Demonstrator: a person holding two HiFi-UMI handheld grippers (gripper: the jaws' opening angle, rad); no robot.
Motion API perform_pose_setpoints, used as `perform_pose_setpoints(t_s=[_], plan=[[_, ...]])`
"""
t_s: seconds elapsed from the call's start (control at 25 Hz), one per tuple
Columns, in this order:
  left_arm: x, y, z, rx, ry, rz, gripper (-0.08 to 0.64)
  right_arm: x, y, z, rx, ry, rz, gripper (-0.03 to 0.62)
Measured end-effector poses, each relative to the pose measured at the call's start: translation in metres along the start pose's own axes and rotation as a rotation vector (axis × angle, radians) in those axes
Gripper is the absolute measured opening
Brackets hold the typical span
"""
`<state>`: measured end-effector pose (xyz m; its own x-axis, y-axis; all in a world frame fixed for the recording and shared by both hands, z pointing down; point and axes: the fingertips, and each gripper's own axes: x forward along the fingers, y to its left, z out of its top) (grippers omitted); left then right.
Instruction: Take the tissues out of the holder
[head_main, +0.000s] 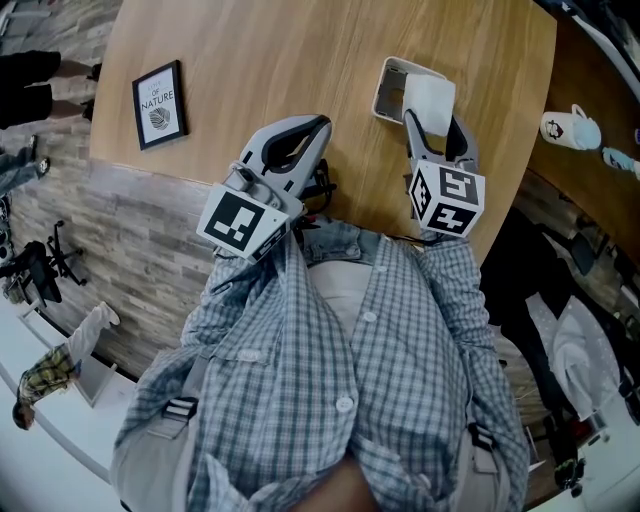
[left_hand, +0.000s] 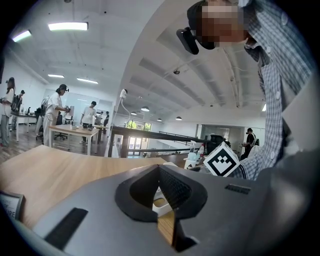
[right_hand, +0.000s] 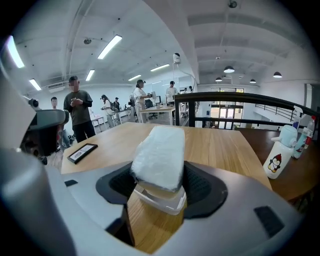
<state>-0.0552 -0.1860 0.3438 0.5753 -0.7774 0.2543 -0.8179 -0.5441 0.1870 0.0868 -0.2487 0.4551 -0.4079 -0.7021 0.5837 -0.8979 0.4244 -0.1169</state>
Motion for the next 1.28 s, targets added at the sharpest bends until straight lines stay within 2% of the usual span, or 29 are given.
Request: perform_pose_setpoints(t_s=[0.2, 0.68, 1.08, 1.28], plan=[[-0.003, -0.002, 0.007, 0.015, -0.021, -0.018, 0.008, -0.019, 0.004, 0.012, -0.006, -0.058, -0.008, 0.279], [-0.004, -0.008, 0.015, 0.040, -0.049, -0.067, 0.008, -0.050, 0.009, 0.018, -0.016, -0.118, -0.039, 0.279], [-0.007, -0.016, 0.012, 0.048, -0.041, -0.102, 0.008, -0.076, 0.003, 0.021, 0.080, -0.158, -0.049, 0.279], [-0.007, -0.017, 0.015, 0.055, -0.046, -0.112, 0.008, -0.091, 0.000, 0.021, 0.080, -0.185, -0.064, 0.278]])
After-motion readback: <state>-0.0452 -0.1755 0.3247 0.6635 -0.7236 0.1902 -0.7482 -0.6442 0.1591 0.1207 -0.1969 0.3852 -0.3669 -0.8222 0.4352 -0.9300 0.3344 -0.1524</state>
